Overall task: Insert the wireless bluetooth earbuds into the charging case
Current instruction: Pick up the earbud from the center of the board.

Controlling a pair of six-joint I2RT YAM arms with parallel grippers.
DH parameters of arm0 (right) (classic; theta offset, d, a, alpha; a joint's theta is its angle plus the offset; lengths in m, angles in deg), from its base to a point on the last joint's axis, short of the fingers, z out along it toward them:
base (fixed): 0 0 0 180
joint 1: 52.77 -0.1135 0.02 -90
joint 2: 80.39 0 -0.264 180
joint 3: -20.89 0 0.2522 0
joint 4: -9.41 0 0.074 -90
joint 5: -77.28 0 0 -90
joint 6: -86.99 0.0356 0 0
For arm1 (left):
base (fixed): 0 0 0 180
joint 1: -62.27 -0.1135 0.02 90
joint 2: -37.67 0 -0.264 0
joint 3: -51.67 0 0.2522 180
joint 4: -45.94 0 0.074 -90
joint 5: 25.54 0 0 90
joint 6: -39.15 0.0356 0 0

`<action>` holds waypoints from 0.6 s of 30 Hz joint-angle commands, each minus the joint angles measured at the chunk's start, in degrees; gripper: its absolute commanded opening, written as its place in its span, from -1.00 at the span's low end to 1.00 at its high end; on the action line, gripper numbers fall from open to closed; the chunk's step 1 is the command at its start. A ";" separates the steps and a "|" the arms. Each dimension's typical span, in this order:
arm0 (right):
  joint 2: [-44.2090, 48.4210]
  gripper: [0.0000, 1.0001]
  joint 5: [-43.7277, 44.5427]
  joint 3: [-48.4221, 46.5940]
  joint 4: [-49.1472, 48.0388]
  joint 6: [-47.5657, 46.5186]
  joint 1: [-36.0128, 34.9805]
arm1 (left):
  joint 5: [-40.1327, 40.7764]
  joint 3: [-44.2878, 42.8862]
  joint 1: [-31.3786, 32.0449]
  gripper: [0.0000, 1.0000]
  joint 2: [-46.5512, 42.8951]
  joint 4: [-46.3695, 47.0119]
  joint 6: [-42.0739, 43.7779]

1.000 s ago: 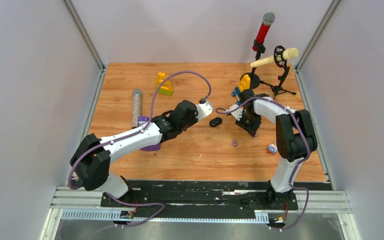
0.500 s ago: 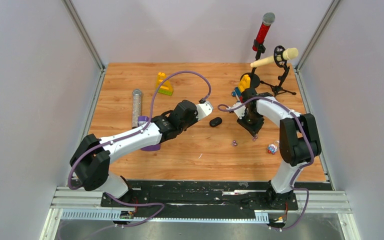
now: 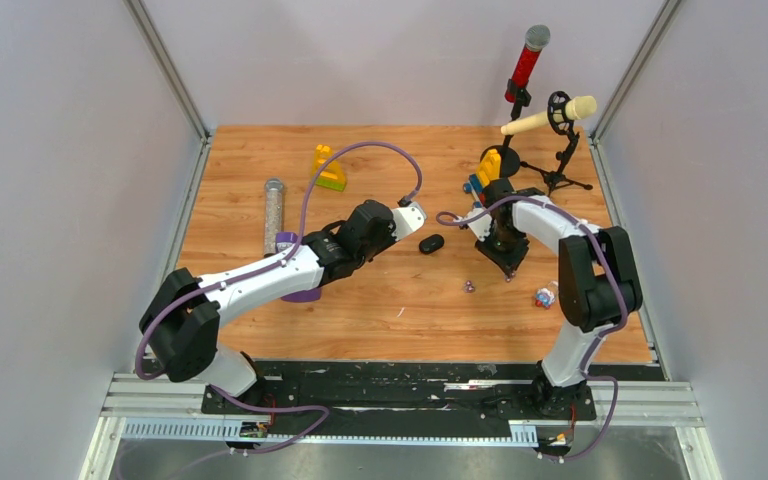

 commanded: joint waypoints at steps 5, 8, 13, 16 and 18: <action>-2.07 -0.51 2.11 0.12 -2.56 0.56 0.00 | 0.10 -0.75 -0.34 -0.57 -2.25 1.98 -0.81; -2.74 -0.52 2.53 0.07 -2.99 0.41 -0.01 | 0.06 -0.83 -0.30 -0.56 -2.24 2.00 -0.84; -2.55 -0.70 1.76 0.63 -3.11 0.40 -0.02 | 0.08 -0.75 -0.30 -0.56 -2.25 1.99 -0.88; -1.04 -0.75 1.29 0.94 -3.26 0.29 0.02 | -0.04 -0.77 -0.31 -0.56 -2.26 1.90 -1.01; 1.00 -0.76 0.35 1.24 -4.03 0.10 -0.02 | -0.18 -0.94 -0.32 -0.56 -2.24 1.72 -1.23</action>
